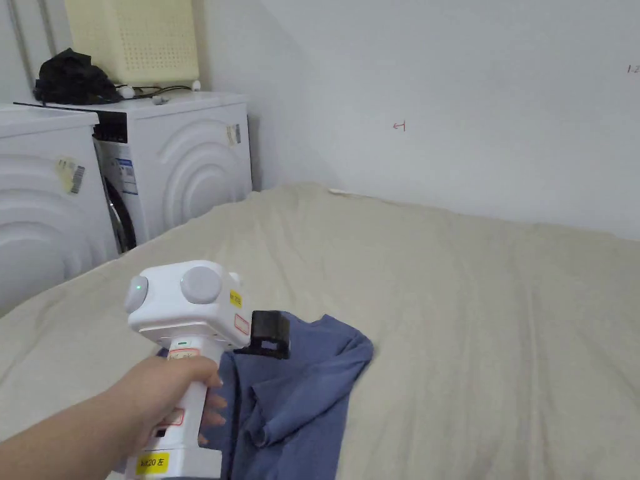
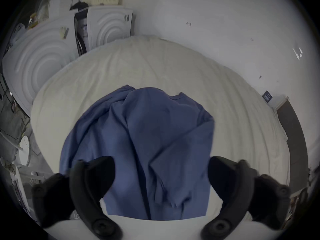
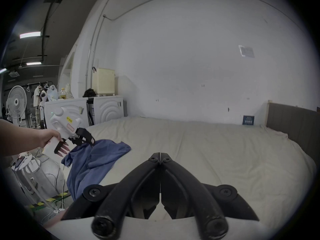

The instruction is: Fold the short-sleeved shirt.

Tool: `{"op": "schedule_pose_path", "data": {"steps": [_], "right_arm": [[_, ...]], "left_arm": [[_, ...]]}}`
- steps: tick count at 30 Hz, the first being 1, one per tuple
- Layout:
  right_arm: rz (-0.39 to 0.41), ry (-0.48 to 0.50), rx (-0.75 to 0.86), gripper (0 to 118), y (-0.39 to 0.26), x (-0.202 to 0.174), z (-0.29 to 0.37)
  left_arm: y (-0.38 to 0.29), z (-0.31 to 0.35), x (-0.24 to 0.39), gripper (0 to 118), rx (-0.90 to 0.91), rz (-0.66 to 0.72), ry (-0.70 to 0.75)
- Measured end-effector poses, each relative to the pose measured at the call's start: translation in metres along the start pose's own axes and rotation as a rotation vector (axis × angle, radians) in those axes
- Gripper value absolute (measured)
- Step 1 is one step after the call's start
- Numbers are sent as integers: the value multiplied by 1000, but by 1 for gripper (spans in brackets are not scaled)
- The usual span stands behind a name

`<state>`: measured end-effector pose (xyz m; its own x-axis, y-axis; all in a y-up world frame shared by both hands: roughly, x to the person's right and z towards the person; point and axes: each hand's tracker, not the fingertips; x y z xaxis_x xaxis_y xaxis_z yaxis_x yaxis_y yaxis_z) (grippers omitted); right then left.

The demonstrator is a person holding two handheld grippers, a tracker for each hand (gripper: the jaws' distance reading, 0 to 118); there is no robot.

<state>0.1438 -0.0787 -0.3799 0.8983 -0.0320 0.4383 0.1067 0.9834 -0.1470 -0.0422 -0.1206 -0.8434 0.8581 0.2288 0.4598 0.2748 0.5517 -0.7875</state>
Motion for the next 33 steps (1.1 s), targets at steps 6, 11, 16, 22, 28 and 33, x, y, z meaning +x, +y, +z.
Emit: {"op": "schedule_pose_path", "data": {"steps": [6, 11, 16, 22, 28, 33], "right_arm": [[-10, -21, -93, 0, -17, 16, -22], [2, -20, -131, 0, -26, 18, -36], [-21, 12, -151, 0, -32, 17, -44], [-36, 57, -174, 0, -34, 14, -42], [-61, 57, -178, 0, -34, 22, -34], [-113, 40, -191, 0, -32, 34, -28]], "left_arm": [[14, -57, 14, 110, -115, -103, -6], [-15, -95, 32, 118, -259, -296, -18], [-6, -110, 26, 118, -263, -262, 28], [-19, -103, 16, 118, -147, -281, 23], [-11, -105, 11, 115, -159, -262, 67], [-11, -80, 30, 6, -123, -313, 62]]}}
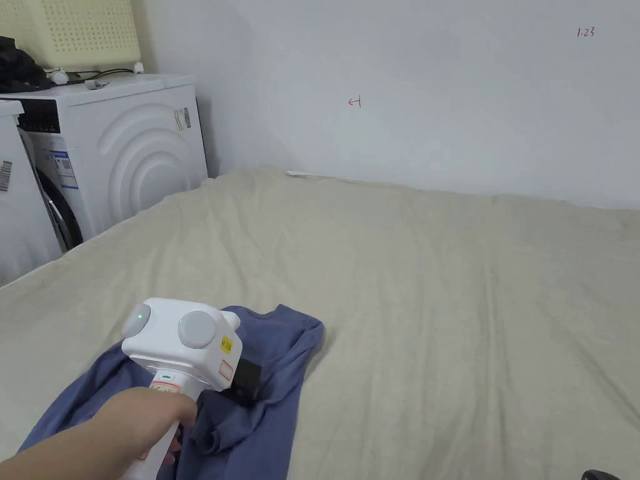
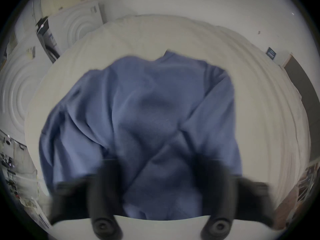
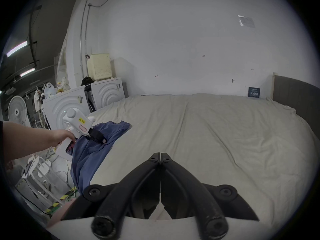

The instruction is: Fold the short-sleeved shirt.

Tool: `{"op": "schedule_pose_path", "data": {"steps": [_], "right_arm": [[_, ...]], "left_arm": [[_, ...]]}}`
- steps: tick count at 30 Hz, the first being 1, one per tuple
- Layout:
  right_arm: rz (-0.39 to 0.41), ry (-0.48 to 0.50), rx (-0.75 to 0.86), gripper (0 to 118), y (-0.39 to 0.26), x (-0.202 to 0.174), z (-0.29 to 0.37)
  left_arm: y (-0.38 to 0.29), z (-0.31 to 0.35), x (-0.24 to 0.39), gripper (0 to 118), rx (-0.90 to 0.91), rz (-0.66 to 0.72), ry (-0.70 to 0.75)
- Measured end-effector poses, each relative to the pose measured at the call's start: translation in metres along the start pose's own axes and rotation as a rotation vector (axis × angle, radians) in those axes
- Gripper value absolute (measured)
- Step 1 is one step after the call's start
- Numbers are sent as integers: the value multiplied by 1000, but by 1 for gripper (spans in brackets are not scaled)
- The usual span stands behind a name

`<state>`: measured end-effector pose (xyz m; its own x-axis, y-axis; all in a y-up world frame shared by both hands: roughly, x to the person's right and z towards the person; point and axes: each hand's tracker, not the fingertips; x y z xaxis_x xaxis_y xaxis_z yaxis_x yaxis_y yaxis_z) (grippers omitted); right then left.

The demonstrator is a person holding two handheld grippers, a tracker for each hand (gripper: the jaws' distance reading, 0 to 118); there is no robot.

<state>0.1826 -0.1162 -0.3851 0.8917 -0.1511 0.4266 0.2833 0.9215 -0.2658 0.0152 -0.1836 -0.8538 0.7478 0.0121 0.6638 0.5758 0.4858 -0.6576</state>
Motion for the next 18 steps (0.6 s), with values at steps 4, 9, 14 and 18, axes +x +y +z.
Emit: {"op": "schedule_pose_path", "data": {"steps": [4, 9, 14, 18], "right_arm": [[-63, -8, 0, 0, 6, 11, 8], [-74, -24, 44, 0, 21, 21, 27], [-81, -42, 100, 0, 37, 31, 53], [-97, -59, 144, 0, 41, 45, 69]], "left_arm": [[-18, 15, 4, 2, -56, -36, 9], [-22, 94, 21, 2, 79, -27, 36], [-2, 188, -1, 2, 192, 52, -77], [9, 263, 12, 2, 350, -23, -60]]}}
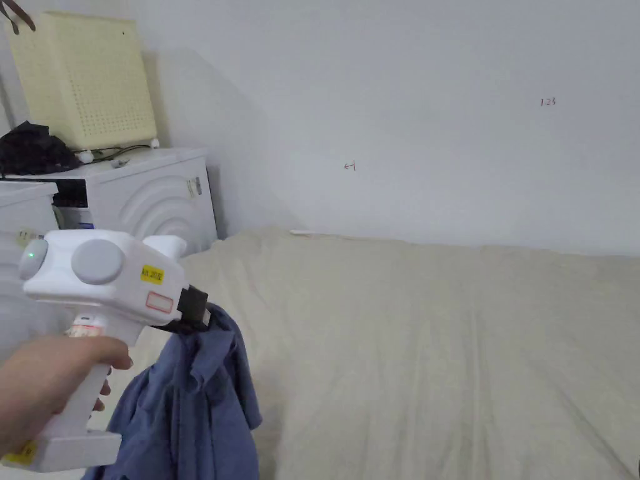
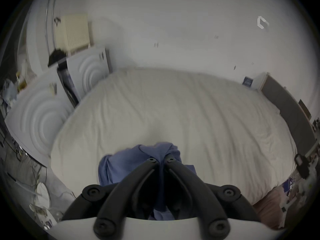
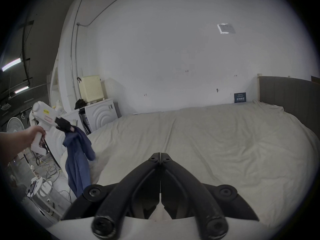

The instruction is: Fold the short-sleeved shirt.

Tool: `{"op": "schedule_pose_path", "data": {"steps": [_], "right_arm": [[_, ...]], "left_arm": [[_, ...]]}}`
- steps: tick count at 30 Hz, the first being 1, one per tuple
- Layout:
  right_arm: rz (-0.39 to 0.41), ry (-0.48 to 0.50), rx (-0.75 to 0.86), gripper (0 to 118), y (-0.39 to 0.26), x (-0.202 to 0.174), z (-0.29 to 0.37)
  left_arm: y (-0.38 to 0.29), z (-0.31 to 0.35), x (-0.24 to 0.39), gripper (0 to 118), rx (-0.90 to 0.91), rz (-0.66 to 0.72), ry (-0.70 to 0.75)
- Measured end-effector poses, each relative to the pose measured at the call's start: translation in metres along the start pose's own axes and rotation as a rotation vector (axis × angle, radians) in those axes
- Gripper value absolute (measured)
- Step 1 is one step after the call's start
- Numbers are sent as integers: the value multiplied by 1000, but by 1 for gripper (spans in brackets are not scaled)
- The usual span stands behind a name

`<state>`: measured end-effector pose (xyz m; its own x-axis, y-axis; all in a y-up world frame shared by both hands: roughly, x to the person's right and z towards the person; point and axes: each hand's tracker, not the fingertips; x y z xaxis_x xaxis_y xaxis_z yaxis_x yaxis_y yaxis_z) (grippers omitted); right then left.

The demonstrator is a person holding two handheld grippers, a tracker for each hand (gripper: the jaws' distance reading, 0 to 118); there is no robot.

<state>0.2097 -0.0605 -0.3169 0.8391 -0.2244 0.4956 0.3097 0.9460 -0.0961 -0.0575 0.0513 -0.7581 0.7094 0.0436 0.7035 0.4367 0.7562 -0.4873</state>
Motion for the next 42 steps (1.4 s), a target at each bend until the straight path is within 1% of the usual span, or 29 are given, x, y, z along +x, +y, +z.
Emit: {"op": "schedule_pose_path", "data": {"steps": [1, 3, 5, 8, 11, 12, 15, 17, 19, 21, 23, 26, 28, 30, 31, 32, 33, 34, 35, 37, 38, 42], "right_arm": [[-5, -4, 7, 0, 2, 3, 3], [-18, -12, 22, 0, 7, 4, 11], [-34, -20, 44, 0, 11, 8, 19], [-44, -39, 74, 0, 17, 14, 32], [-49, -66, 105, 0, 23, 23, 45], [-53, -76, 114, 0, 25, 26, 49], [-79, -112, 134, 0, 27, 40, 60], [-97, -134, 137, 0, 27, 50, 66], [-104, -159, 136, 0, 26, 59, 71], [-100, -194, 132, 0, 25, 69, 76], [-103, -236, 127, 0, 22, 82, 81], [-150, -268, 107, 0, 15, 103, 85], [-178, -291, 87, 0, 7, 120, 84], [-196, -310, 67, 0, 1, 131, 84], [-199, -314, 59, 0, -3, 135, 82], [-201, -317, 50, 0, -5, 139, 80], [-202, -324, 39, 0, -8, 142, 78], [-206, -329, 30, 0, -10, 145, 76], [-213, -331, 23, 0, -13, 149, 74], [-232, -325, 17, 0, -15, 154, 70], [-237, -322, 16, 0, -16, 155, 69], [-236, -327, 20, 0, -16, 155, 68]], "left_arm": [[12, 16, 5, 2, 47, 24, -11], [31, 45, 19, 2, 126, 52, -82], [55, 73, 45, 2, 209, 24, -145], [83, 100, 99, 2, 270, -41, -244], [103, 102, 162, 2, 286, -93, -396], [106, 97, 184, 2, 285, -111, -424], [111, 68, 264, 2, 266, -224, -529], [104, 36, 326, 2, 218, -295, -584], [94, -6, 381, 2, 136, -346, -597], [73, -53, 434, 2, -8, -374, -592], [44, -112, 479, 2, -218, -394, -606], [-5, -183, 519, 2, -455, -285, -568], [-29, -216, 527, 3, -543, -245, -590], [-46, -233, 529, 6, -593, -168, -600], [-51, -237, 530, 14, -601, -140, -608], [-53, -241, 531, 29, -562, -196, -598], [-56, -239, 531, 44, -558, -202, -601], [-59, -241, 534, 62, -571, -209, -608], [-63, -242, 535, 76, -577, -236, -631], [-71, -238, 534, 109, -535, -254, -654], [-73, -237, 535, 113, -521, -262, -648], [-72, -228, 530, 113, -481, -234, -655]]}}
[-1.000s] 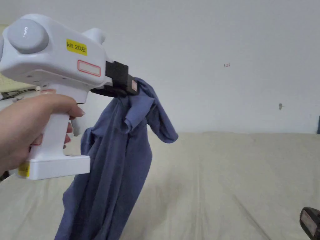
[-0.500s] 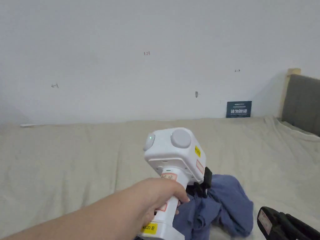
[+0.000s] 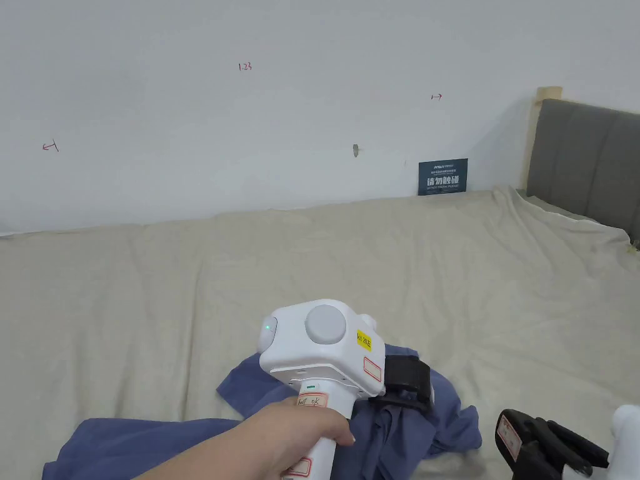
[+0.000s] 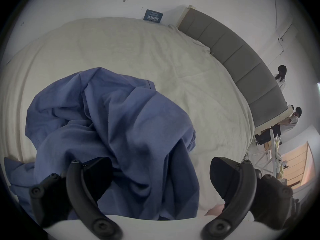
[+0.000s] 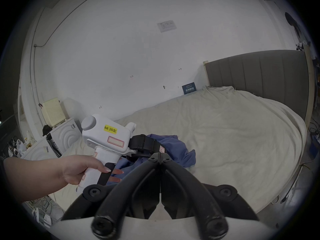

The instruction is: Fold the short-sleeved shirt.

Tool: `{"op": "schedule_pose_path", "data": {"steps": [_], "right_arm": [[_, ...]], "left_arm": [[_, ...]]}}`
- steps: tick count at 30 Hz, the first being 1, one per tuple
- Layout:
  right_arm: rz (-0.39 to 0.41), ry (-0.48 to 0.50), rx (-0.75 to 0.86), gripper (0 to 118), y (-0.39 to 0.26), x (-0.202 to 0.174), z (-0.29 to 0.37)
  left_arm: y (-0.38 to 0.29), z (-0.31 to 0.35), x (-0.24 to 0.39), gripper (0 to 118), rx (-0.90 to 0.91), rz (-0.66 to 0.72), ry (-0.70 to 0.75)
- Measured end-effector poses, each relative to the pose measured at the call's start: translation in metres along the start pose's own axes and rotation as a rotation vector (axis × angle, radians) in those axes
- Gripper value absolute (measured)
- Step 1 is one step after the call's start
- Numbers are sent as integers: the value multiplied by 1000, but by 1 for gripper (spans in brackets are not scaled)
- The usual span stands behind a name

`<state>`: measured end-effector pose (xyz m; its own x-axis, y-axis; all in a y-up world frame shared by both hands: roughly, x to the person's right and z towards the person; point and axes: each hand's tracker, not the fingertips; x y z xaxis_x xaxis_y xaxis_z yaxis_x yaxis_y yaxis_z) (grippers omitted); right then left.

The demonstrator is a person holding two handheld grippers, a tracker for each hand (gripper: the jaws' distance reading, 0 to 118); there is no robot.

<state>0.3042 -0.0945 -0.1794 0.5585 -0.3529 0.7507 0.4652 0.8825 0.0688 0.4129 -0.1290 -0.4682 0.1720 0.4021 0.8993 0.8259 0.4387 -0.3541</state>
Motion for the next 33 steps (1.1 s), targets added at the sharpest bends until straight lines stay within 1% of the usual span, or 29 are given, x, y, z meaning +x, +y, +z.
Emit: {"op": "schedule_pose_path", "data": {"steps": [4, 5, 6, 8, 9, 10, 12, 13, 14, 15, 17, 18, 19, 20, 22, 23, 26, 29, 33], "right_arm": [[8, -1, 16, 0, 7, -10, 5], [12, -1, 23, 0, 10, -16, 8], [17, 0, 27, 0, 12, -19, 10], [34, 3, 36, 0, 17, -25, 12], [42, 4, 40, 0, 20, -30, 14], [51, 6, 48, 0, 22, -34, 16], [65, 17, 61, 0, 24, -41, 18], [74, 24, 70, 0, 26, -44, 20], [84, 30, 80, 0, 26, -47, 21], [99, 40, 97, 0, 26, -51, 23], [142, 62, 156, 0, 20, -49, 23], [162, 59, 187, 0, 17, -49, 24], [186, 40, 209, 0, 14, -51, 25], [201, 26, 226, 0, 12, -53, 25], [206, 26, 250, 0, 5, -57, 27], [206, 30, 259, 0, 2, -58, 27], [216, 26, 286, 0, -5, -61, 29], [235, 13, 303, 0, -11, -64, 31], [236, 16, 291, 0, -11, -64, 29]], "left_arm": [[-4, 35, 0, 113, 79, -43, 22], [-7, 48, -1, 111, 90, -63, 15], [-11, 63, -2, 102, 113, -85, 3], [-31, 100, -7, 47, 200, -116, -4], [-40, 115, -10, 22, 228, -119, -6], [-53, 132, -15, 22, 250, -110, -15], [-78, 162, -29, 8, 292, -74, -24], [-93, 179, -37, 7, 355, -44, -45], [-106, 194, -43, 6, 402, -30, -34], [-121, 206, -46, 5, 466, -37, 16], [-154, 233, -44, 4, 658, -122, 289], [-168, 241, -44, 3, 734, -144, 403], [-185, 248, -46, 3, 819, -133, 468], [-198, 255, -48, 3, 903, -117, 499], [-226, 264, -53, 3, 998, -69, 560], [-237, 264, -56, 3, 1028, -63, 604], [-265, 256, -62, 3, 1036, -71, 714], [-279, 247, -69, 3, 1014, -45, 697], [-281, 244, -73, 1, 992, -22, 685]]}}
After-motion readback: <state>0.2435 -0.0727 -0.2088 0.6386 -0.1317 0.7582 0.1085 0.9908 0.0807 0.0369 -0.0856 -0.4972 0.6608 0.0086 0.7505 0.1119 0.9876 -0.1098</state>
